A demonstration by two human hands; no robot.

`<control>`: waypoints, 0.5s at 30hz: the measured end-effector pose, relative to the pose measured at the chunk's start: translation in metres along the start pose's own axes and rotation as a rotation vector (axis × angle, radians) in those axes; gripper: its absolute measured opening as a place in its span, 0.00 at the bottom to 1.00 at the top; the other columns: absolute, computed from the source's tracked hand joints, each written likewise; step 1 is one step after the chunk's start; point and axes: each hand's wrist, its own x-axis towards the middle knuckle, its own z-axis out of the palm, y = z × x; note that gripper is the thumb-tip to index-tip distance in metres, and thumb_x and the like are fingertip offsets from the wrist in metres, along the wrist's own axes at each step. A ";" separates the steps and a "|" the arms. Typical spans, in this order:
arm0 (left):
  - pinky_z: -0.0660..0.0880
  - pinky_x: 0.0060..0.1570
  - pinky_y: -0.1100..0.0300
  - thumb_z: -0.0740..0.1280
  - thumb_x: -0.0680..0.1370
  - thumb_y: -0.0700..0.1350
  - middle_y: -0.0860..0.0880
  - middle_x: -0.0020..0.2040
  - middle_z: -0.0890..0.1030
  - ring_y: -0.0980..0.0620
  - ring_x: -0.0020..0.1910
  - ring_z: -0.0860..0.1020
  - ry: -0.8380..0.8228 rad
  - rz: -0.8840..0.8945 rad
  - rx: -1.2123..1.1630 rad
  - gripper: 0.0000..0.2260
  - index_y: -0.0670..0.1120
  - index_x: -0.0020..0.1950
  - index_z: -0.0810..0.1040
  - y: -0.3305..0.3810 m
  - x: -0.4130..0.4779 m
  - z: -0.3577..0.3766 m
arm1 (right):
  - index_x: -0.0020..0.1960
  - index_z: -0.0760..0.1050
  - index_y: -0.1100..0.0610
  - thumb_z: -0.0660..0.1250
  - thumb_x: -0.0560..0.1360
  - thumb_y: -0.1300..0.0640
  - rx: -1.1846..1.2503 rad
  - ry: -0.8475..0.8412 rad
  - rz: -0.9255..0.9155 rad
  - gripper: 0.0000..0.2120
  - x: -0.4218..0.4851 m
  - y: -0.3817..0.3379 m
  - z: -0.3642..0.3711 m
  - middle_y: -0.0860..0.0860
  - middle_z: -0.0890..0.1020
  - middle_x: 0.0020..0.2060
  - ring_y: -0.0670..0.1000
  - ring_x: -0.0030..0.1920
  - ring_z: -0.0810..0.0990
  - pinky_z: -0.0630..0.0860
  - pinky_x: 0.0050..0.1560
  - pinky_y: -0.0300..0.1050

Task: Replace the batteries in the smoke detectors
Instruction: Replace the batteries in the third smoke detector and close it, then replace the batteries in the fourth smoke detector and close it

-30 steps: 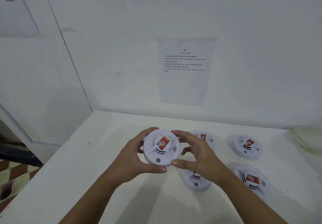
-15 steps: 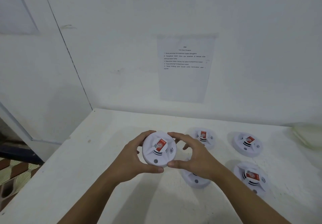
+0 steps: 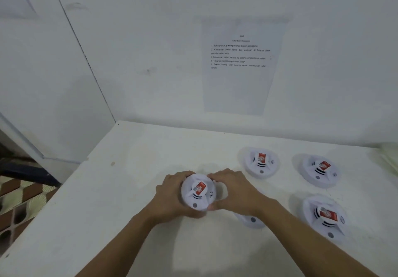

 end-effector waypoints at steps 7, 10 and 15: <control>0.65 0.54 0.58 0.71 0.50 0.73 0.61 0.61 0.70 0.57 0.61 0.68 -0.045 -0.020 0.186 0.46 0.65 0.67 0.64 -0.006 0.004 0.007 | 0.49 0.71 0.41 0.73 0.67 0.34 -0.086 -0.010 -0.047 0.19 0.001 -0.003 -0.003 0.41 0.79 0.42 0.47 0.44 0.75 0.69 0.47 0.47; 0.64 0.57 0.58 0.78 0.54 0.67 0.61 0.61 0.70 0.56 0.61 0.67 -0.065 -0.032 0.179 0.45 0.63 0.69 0.65 -0.010 0.002 0.007 | 0.49 0.69 0.41 0.74 0.66 0.34 -0.085 -0.020 -0.033 0.19 -0.001 -0.004 -0.004 0.39 0.79 0.41 0.44 0.42 0.76 0.69 0.48 0.45; 0.66 0.60 0.55 0.82 0.60 0.61 0.62 0.62 0.69 0.55 0.62 0.67 -0.071 -0.044 0.205 0.41 0.66 0.66 0.61 -0.002 -0.002 0.004 | 0.52 0.72 0.40 0.70 0.66 0.29 -0.064 -0.041 0.007 0.22 -0.006 -0.006 -0.007 0.38 0.80 0.43 0.42 0.44 0.78 0.73 0.53 0.49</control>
